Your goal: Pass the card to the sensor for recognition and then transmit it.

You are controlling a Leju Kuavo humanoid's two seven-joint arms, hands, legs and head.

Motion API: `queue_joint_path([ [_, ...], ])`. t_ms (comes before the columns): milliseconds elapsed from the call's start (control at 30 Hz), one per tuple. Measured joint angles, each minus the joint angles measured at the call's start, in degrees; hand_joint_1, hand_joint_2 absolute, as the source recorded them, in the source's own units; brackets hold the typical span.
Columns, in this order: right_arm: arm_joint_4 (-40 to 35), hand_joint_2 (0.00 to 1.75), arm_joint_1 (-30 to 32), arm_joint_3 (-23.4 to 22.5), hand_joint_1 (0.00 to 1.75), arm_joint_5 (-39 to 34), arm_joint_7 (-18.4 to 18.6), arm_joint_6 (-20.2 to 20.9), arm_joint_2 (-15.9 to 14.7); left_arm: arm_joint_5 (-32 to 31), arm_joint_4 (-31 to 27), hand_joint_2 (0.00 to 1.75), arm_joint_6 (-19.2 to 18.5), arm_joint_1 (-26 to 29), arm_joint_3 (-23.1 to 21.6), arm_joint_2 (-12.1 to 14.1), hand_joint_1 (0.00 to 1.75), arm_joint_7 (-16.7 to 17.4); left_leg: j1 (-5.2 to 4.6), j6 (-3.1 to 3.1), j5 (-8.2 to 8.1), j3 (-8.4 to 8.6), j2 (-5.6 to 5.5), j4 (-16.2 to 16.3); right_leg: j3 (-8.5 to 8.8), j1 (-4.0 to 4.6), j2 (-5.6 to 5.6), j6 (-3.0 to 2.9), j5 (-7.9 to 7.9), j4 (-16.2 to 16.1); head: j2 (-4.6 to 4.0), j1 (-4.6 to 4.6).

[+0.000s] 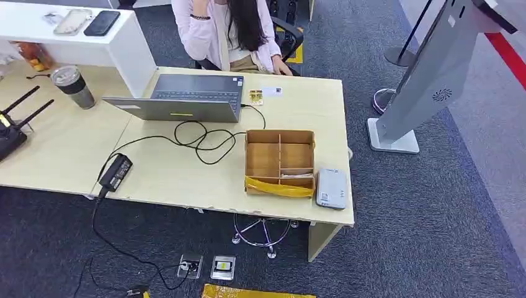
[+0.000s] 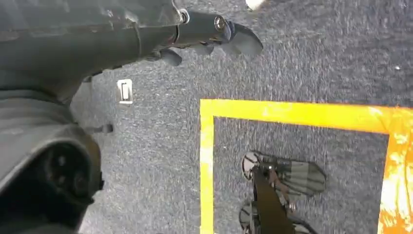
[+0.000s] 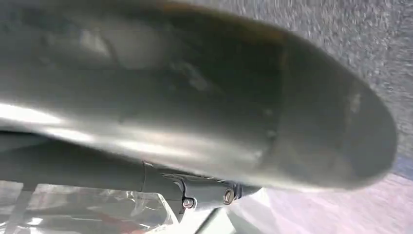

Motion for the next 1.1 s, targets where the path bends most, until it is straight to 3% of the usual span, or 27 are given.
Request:
queue_joint_path([
  [100, 0.24, 0.0, 0.06, -2.4, 0.0, -1.18, -1.64, -0.66, 0.9, -0.33, 0.0, 0.0, -2.0, 0.0, 0.0, -0.18, 0.0, -0.43, 0.0, 0.0, 0.0, -0.01, 0.0, 0.0, 0.0, 0.0, 0.0, 0.0, 0.0, 0.0, 0.0, -0.04],
  [367, 0.46, 0.0, 0.11, -5.2, 0.0, 1.66, -8.75, 1.5, 2.95, 1.75, 0.0, 0.0, -1.08, -0.01, 0.52, -0.81, 0.0, -0.04, 0.01, 0.0, 0.0, 0.0, 0.0, 0.0, 0.0, 0.01, 0.0, 0.0, 0.0, 0.0, 0.0, -0.04],
  [467, 0.66, 0.0, 0.12, -5.4, 0.0, 2.67, -8.7, 2.66, 4.11, 1.42, 0.0, 0.0, 0.17, -0.02, 0.98, -1.03, 0.0, -0.46, 0.01, 0.0, 0.0, 0.0, 0.01, 0.0, 0.0, 0.01, 0.0, 0.0, 0.0, 0.0, 0.0, -0.04],
  [600, 0.81, 0.0, 0.12, -5.79, 0.0, 2.25, -3.83, 4.37, 5.09, 1.88, 0.0, 0.0, 1.08, -0.03, 1.27, -1.01, 0.0, -0.63, 0.01, 0.0, 0.0, -0.01, 0.0, 0.0, 0.01, 0.01, 0.0, 0.0, 0.0, 0.0, 0.0, -0.04],
  [700, 0.9, 0.0, 0.16, -6.28, 0.0, 2.23, -2.87, 5.0, 5.53, 2.49, 0.0, 0.0, 1.76, -0.04, 1.53, -1.01, 0.0, -0.76, 0.0, 0.0, 0.0, 0.0, 0.01, 0.0, 0.01, 0.0, 0.01, 0.0, 0.0, 0.0, 0.0, -0.02],
  [1100, 1.01, 0.0, 0.17, -7.15, 0.0, 2.8, -10.21, 3.69, 7.39, 2.1, 0.0, 0.0, 1.92, -0.03, 2.49, -0.79, 0.0, -0.92, 0.01, 0.0, 0.0, 0.0, 0.01, 0.0, 0.02, 0.01, 0.0, 0.0, 0.0, 0.0, 0.0, -0.04],
])
